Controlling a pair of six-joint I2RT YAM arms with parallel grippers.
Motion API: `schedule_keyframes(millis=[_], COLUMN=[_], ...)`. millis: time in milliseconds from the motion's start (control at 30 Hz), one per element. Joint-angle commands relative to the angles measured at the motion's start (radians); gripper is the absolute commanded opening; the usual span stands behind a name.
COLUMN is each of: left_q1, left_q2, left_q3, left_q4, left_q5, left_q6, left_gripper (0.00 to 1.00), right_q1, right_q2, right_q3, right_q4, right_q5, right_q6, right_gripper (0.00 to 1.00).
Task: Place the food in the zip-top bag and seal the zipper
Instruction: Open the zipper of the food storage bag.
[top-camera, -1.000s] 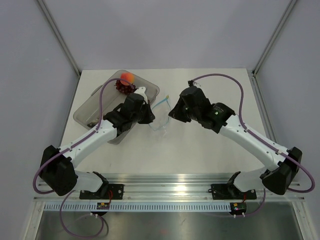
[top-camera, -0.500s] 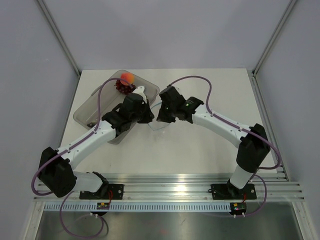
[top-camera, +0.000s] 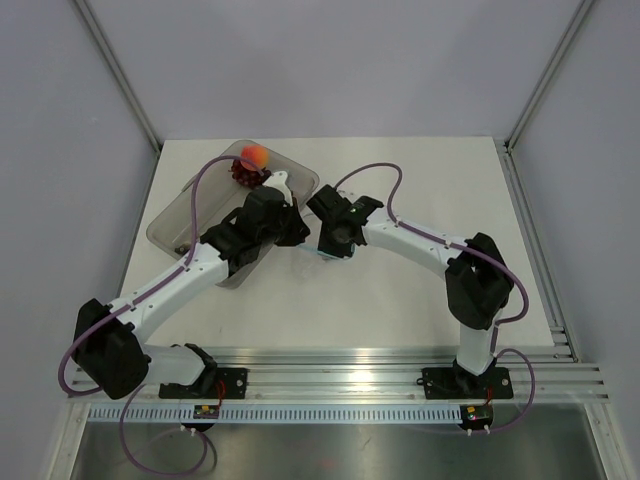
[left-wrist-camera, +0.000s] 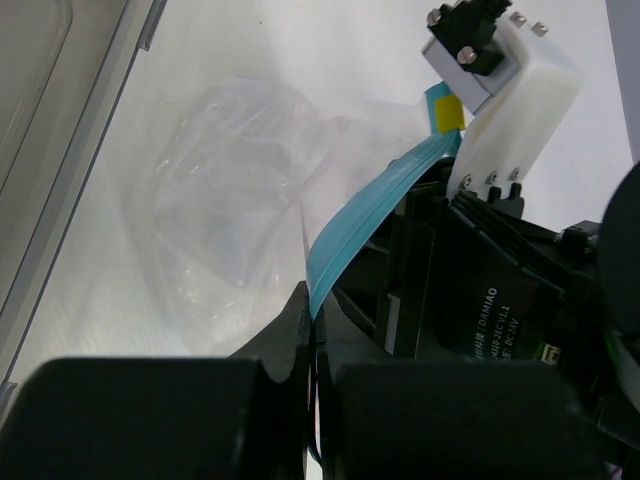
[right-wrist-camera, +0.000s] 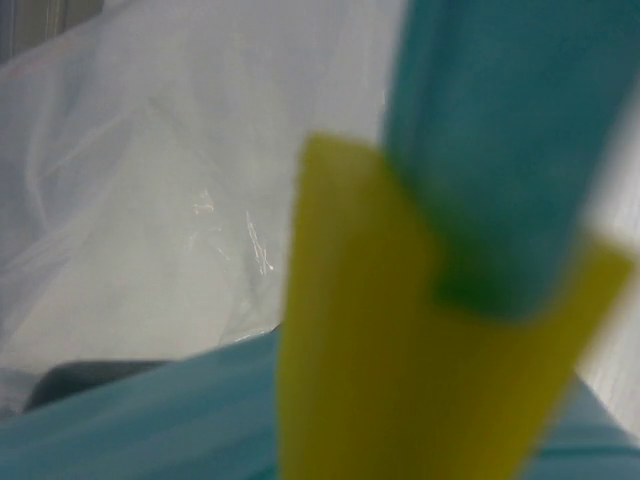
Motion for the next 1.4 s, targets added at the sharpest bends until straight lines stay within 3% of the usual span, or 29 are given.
schedule_keyframes(millis=[0, 133, 400, 533, 567, 633, 833, 1033, 1300, 1367], left_q1=[0.004, 0.004, 0.006, 0.006, 0.006, 0.006, 0.006, 0.006, 0.006, 0.006], left_q2=[-0.024, -0.021, -0.015, 0.023, 0.025, 0.029, 0.034, 0.043, 0.037, 0.029], left_q3=[0.015, 0.012, 0.024, 0.023, 0.013, -0.002, -0.011, -0.008, -0.011, -0.014], left_q4=[0.058, 0.053, 0.029, 0.030, 0.041, 0.059, 0.085, 0.096, 0.088, 0.087], left_q5=[-0.014, -0.019, -0.053, -0.025, -0.008, 0.010, 0.032, 0.056, 0.059, 0.053], left_q6=[0.000, 0.004, 0.037, 0.021, 0.015, 0.004, -0.005, -0.008, -0.011, -0.011], left_gripper=[0.00, 0.00, 0.00, 0.00, 0.00, 0.00, 0.00, 0.00, 0.00, 0.00], right_q1=[0.006, 0.007, 0.007, 0.007, 0.009, 0.010, 0.012, 0.009, 0.006, 0.004], right_q2=[-0.030, -0.059, -0.071, -0.166, -0.188, -0.243, -0.378, -0.390, -0.312, -0.297], right_q3=[0.059, 0.078, 0.116, 0.102, 0.090, 0.093, 0.058, -0.010, -0.027, -0.033], right_q4=[-0.140, -0.163, -0.255, -0.120, -0.053, 0.002, 0.033, -0.055, -0.036, -0.037], right_q5=[0.172, 0.197, 0.252, 0.097, 0.048, 0.019, 0.094, 0.221, 0.154, 0.154], right_q6=[-0.016, -0.021, -0.060, -0.087, -0.085, -0.085, -0.073, -0.039, -0.042, -0.038], right_gripper=[0.00, 0.06, 0.08, 0.19, 0.27, 0.33, 0.41, 0.64, 0.65, 0.53])
